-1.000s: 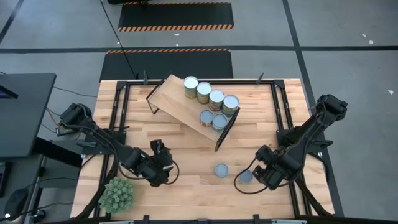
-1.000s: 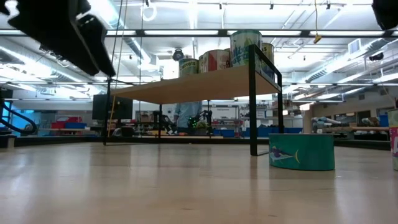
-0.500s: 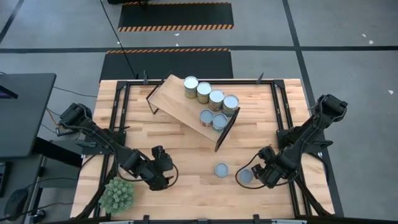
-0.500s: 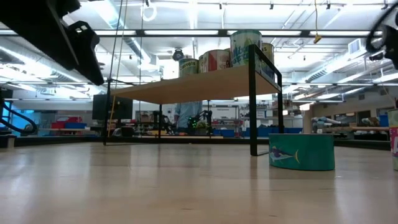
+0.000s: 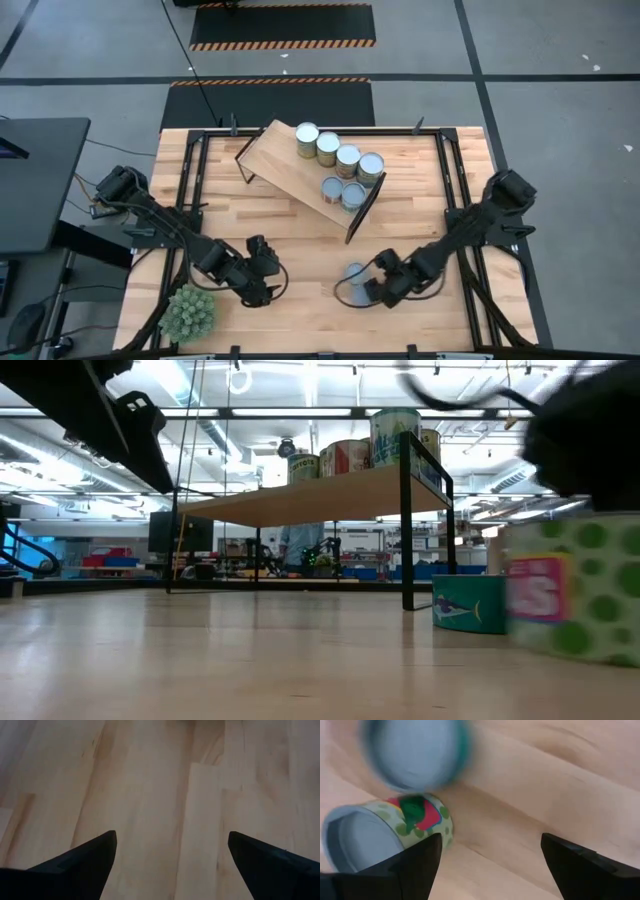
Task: Pick and place cans onto a shelf
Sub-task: Put the small canned peas on the shelf
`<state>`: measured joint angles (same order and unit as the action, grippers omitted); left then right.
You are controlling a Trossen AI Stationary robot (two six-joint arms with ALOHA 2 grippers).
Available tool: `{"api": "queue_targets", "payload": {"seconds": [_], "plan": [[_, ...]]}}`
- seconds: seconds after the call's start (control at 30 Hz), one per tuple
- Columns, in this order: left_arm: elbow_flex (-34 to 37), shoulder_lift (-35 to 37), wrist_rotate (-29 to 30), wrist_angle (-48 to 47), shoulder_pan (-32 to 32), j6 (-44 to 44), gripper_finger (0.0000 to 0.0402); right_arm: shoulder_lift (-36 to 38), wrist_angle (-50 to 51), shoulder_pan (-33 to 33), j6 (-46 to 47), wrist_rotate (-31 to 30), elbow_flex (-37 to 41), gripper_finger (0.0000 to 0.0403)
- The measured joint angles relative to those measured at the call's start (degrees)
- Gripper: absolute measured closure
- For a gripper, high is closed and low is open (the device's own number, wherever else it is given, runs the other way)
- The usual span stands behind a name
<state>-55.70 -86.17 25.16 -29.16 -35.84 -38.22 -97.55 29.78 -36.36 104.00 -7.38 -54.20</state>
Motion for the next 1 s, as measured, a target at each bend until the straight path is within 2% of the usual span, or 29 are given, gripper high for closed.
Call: {"api": "queue_targets", "payload": {"seconds": [0.27,0.37,0.53,0.73,0.87,1.0], "plan": [[0.00,0.00,-0.21,0.18,0.02,0.35,0.0013,-11.70,0.24,7.28,-17.70,1.17,-15.44,0.0055],[0.00,0.00,-2.04,0.24,0.05,0.37,0.0013,-15.16,1.45,9.39,-25.14,2.66,-21.59,0.0055],[0.00,0.00,-5.90,1.19,0.05,0.37,0.0013,-16.90,10.05,10.71,-33.56,2.69,-29.76,0.0055],[-0.02,-0.04,-9.78,7.49,0.00,2.31,0.0013,-14.41,14.75,10.85,-43.94,2.30,-31.69,0.0055],[-0.04,-0.07,-10.42,13.60,-0.02,5.93,0.0013,-13.00,13.75,7.77,-50.86,2.45,-31.71,0.0055],[-0.04,-0.07,-9.89,16.82,-0.02,7.42,0.0013,-12.92,14.01,3.77,-53.60,2.18,-31.71,0.0055]]}}
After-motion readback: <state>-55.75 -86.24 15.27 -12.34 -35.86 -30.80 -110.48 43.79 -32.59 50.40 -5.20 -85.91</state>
